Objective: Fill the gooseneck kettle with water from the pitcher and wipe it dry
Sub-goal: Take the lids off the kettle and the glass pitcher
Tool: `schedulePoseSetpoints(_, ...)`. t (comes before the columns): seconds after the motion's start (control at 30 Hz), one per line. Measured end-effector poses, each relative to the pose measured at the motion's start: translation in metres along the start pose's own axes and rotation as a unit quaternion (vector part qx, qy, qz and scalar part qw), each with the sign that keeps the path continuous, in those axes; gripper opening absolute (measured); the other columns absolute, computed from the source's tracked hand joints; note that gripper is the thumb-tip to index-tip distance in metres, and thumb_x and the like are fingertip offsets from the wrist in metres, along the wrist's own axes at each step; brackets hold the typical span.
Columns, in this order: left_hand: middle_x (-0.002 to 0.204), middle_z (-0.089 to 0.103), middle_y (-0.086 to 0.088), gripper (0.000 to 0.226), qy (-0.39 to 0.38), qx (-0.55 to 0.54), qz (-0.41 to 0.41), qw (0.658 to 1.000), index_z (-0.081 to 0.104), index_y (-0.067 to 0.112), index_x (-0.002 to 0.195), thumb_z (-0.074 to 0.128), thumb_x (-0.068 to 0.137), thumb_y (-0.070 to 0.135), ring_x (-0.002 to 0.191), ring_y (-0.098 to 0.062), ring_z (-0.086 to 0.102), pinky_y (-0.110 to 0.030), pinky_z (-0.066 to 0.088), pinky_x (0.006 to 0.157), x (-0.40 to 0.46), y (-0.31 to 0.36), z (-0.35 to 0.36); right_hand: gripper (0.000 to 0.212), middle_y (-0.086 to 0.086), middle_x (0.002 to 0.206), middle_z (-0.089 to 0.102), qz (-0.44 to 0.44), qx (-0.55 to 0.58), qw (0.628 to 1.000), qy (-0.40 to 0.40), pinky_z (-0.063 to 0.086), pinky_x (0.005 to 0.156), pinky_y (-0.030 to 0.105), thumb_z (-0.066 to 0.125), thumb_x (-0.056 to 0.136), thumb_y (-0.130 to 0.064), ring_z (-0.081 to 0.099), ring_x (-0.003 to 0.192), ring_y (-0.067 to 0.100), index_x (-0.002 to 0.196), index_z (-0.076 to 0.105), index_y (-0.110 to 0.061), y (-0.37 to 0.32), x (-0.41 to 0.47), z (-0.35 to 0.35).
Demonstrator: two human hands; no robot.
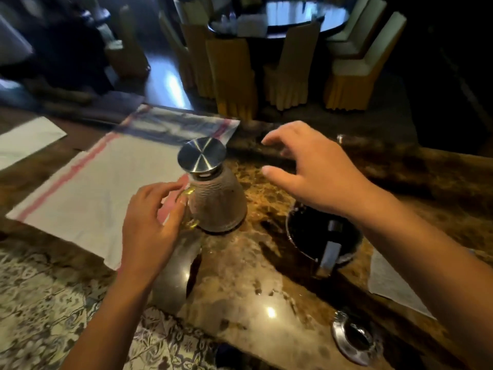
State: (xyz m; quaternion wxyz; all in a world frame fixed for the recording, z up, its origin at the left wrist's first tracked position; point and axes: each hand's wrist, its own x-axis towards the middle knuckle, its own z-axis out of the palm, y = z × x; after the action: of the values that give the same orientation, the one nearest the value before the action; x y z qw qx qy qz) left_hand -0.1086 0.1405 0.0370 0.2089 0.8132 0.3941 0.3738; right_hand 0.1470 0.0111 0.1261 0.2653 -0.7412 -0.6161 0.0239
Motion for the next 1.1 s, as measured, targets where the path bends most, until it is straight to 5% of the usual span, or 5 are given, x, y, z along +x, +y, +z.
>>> schedulePoseSetpoints(0.33, 0.100, 0.067, 0.019, 0.038, -0.142, -0.049, -0.058, 0.987, 0.054, 0.039, 0.137, 0.053, 0.100, 0.041, 0.082, 0.012, 0.061, -0.010, 0.048, 0.075, 0.014, -0.040, 0.003, 0.081, 0.001, 0.166, 0.034, -0.038, -0.113, 0.989, -0.087, 0.049, 0.102, 0.045, 0.059, 0.090, -0.069, 0.046, 0.143, 0.029, 0.159, 0.030, -0.037, -0.069, 0.086, 0.069)
schedulePoseSetpoints(0.53, 0.100, 0.074, 0.017, 0.041, -0.178, -0.038, 0.052, 0.982, 0.045, 0.050, 0.140, 0.054, 0.102, 0.037, 0.085, -0.003, 0.072, -0.029, 0.059, 0.072, 0.023, -0.056, 0.001, 0.076, 0.000, 0.153, 0.051, -0.029, -0.167, 0.984, -0.060, 0.045, 0.102, 0.041, 0.055, 0.089, -0.072, 0.050, 0.133, 0.027, 0.155, 0.038, -0.039, -0.075, 0.104, 0.093)
schedulePoseSetpoints(0.67, 0.087, 0.071, 0.013, 0.037, -0.221, -0.033, 0.074, 0.972, 0.046, 0.039, 0.133, 0.040, 0.099, 0.053, 0.068, 0.001, 0.063, -0.010, 0.046, 0.060, 0.033, -0.067, 0.001, 0.082, 0.002, 0.146, 0.056, -0.010, -0.229, 0.971, -0.064, 0.042, 0.097, 0.041, 0.050, 0.087, -0.078, 0.051, 0.127, 0.028, 0.154, 0.039, -0.034, -0.080, 0.105, 0.099)
schedulePoseSetpoints(0.8, 0.085, 0.069, 0.013, 0.035, -0.253, -0.049, 0.090, 0.962, 0.041, 0.043, 0.127, 0.031, 0.098, 0.058, 0.069, -0.001, 0.064, -0.018, 0.054, 0.060, 0.039, -0.070, 0.001, 0.090, 0.006, 0.144, 0.056, 0.021, -0.294, 0.953, -0.065, 0.042, 0.093, 0.041, 0.044, 0.084, -0.085, 0.052, 0.124, 0.030, 0.154, 0.039, -0.029, -0.085, 0.108, 0.102)
schedulePoseSetpoints(1.1, 0.087, 0.066, 0.012, 0.036, -0.306, -0.072, 0.121, 0.942, 0.031, 0.045, 0.125, 0.027, 0.093, 0.061, 0.069, -0.001, 0.063, -0.024, 0.057, 0.061, 0.052, -0.074, 0.000, 0.079, -0.005, 0.113, 0.057, 0.071, -0.164, 0.982, -0.059, 0.038, 0.070, 0.028, 0.064, 0.072, -0.076, 0.053, 0.095, 0.014, 0.136, 0.054, -0.031, -0.074, 0.115, 0.109)
